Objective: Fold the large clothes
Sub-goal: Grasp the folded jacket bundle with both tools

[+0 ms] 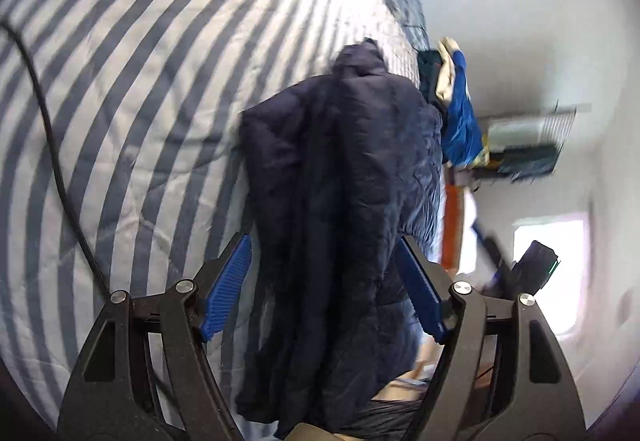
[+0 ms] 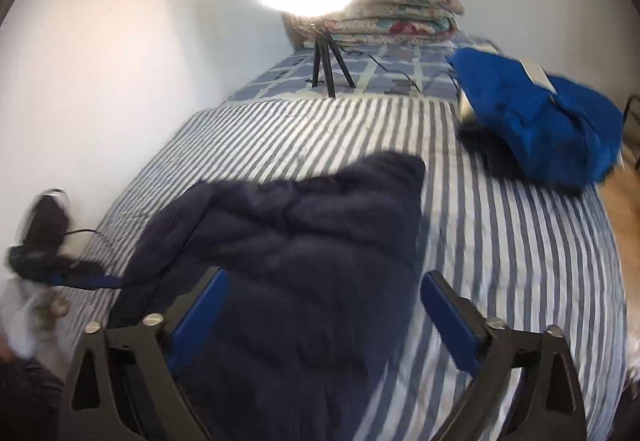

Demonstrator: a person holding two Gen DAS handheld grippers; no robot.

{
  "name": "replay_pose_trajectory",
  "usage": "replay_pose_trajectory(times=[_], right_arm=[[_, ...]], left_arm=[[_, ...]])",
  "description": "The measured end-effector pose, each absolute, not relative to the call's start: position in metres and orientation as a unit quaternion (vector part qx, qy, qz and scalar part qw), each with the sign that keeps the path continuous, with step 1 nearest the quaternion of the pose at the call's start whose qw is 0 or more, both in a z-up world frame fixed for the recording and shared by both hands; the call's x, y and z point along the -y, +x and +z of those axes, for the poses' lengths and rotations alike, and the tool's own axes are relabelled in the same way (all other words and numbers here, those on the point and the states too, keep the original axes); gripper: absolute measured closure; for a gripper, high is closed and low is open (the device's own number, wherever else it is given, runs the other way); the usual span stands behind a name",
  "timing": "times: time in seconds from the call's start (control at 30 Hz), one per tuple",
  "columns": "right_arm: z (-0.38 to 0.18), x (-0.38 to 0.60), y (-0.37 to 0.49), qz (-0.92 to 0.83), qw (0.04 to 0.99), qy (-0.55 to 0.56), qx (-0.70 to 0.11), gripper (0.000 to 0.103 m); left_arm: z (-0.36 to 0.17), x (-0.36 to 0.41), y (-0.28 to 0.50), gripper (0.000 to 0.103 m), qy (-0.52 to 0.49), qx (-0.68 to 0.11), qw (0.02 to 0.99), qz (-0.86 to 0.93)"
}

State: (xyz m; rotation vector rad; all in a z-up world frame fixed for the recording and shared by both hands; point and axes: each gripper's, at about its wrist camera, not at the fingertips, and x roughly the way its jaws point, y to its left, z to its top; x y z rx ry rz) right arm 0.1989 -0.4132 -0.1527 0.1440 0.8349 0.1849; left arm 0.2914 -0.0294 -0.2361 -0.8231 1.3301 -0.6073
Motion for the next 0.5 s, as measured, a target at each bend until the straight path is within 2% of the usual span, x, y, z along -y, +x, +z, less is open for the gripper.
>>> replay_pose_trajectory(times=[0.23, 0.5], right_arm=[[-0.185, 0.455, 0.156, 0.08, 0.885, 0.174, -0.423, 0.0], [-0.221, 0.471, 0.158, 0.12, 0.852, 0.244, -0.448, 0.0]], left_arm=[[-0.252, 0.008, 0.299, 0.026, -0.415, -0.568, 0.654, -0.277], [-0.275, 0.006, 0.306, 0.027, -0.423, -0.571, 0.645, -0.281]])
